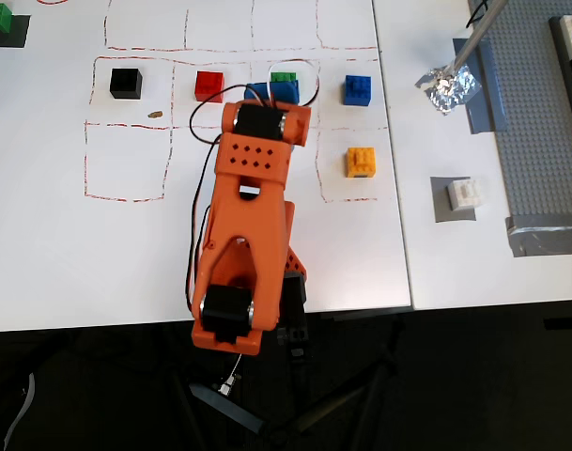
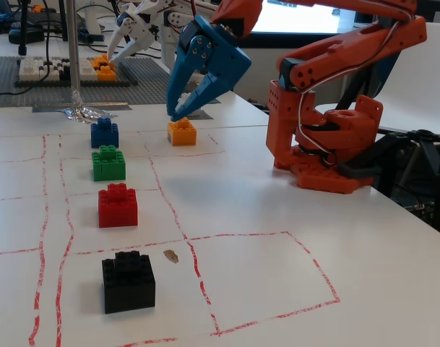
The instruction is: Grab the block and put it in the grey marker
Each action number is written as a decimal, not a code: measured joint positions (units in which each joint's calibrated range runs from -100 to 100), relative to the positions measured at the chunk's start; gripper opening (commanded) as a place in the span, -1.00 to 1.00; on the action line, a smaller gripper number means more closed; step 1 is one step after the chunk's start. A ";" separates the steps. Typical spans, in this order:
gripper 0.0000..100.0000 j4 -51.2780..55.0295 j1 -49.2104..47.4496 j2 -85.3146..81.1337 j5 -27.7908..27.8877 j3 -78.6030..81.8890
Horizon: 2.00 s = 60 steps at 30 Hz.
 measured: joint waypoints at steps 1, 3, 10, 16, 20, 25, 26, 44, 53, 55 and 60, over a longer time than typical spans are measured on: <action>-1.00 -1.45 -1.40 -1.72 -1.17 2.16; -1.00 -2.73 -4.89 -4.98 -3.91 6.04; -1.00 -8.44 -13.66 -13.67 -9.38 17.04; -1.00 -8.92 -14.76 -21.23 -10.11 26.15; -1.00 -8.92 -16.15 -24.24 -10.45 27.32; -1.00 -8.92 -16.05 -27.68 -10.45 27.77; -1.00 -8.92 -16.05 -28.36 -10.45 28.31; -1.00 -8.84 -16.05 -29.91 -10.45 28.31; -1.00 -8.84 -16.05 -29.91 -10.45 28.31; -1.00 -8.84 -16.05 -29.91 -10.45 28.31; -1.00 -8.84 -16.05 -29.91 -10.45 28.31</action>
